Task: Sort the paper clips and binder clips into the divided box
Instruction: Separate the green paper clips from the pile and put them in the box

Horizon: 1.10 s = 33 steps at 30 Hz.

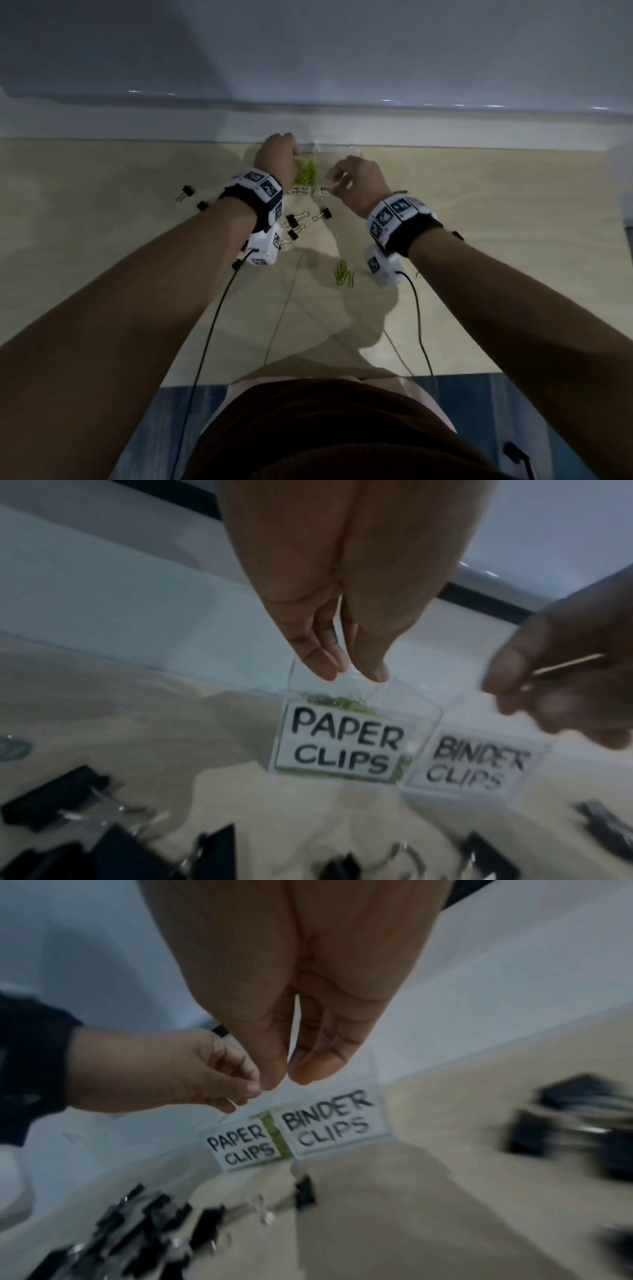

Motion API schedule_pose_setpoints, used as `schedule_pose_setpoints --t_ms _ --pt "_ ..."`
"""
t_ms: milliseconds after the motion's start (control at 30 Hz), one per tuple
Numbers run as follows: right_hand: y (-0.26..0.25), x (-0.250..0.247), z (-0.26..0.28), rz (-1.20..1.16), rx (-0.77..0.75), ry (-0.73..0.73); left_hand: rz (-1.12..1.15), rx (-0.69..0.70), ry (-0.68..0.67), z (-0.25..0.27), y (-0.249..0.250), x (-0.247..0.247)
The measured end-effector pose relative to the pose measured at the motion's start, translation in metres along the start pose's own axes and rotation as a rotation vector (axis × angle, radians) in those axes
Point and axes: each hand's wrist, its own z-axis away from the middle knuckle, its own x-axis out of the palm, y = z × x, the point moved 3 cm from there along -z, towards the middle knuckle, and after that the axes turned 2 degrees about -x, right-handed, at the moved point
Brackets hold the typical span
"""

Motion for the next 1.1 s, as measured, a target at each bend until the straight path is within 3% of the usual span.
schedule_pose_setpoints --t_ms 133,200,300,400,567,767,900,1100 --pt "0.044 0.0 0.059 0.118 0.099 -0.211 -0.062 0.217 0.021 0.027 0.005 0.02" --pt "0.052 0.002 0.09 0.163 0.101 -0.293 -0.055 0.406 -0.129 0.055 0.011 0.041" --pt "0.06 0.014 0.125 0.158 0.069 -0.265 -0.22 0.693 -0.44 0.101 0.018 0.078" --pt "0.07 0.031 0.144 0.115 0.096 -0.147 -0.325 0.836 -0.536 0.125 0.019 0.1" --pt "0.057 0.055 0.154 0.06 0.131 0.05 -0.306 0.758 -0.505 0.128 0.008 0.105" --pt "0.017 0.061 0.161 -0.028 0.143 0.072 -0.165 0.535 -0.381 0.14 -0.001 0.105" --pt "0.008 0.059 0.154 0.094 0.162 -0.051 -0.202 0.463 -0.339 0.147 -0.005 0.112" --pt "0.029 0.071 0.146 0.172 0.241 -0.12 -0.525 0.518 -0.303 0.156 -0.006 0.113"
